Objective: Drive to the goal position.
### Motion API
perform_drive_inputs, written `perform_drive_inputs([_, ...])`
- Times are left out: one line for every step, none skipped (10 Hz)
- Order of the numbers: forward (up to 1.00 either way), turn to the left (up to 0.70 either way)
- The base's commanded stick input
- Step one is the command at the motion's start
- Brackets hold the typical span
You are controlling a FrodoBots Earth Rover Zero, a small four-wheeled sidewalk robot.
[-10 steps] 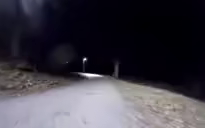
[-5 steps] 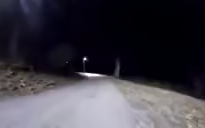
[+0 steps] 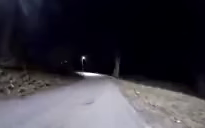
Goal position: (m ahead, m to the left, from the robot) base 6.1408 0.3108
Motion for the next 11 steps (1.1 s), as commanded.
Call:
perform_drive_inputs([1.00, 0.00])
perform_drive_inputs([1.00, 0.00])
perform_drive_inputs([1.00, 0.00])
perform_drive_inputs([1.00, 0.00])
perform_drive_inputs([1.00, 0.00])
perform_drive_inputs([1.00, 0.00])
perform_drive_inputs([1.00, 0.00])
perform_drive_inputs([1.00, 0.00])
perform_drive_inputs([1.00, 0.00])
perform_drive_inputs([1.00, 0.00])
perform_drive_inputs([1.00, 0.00])
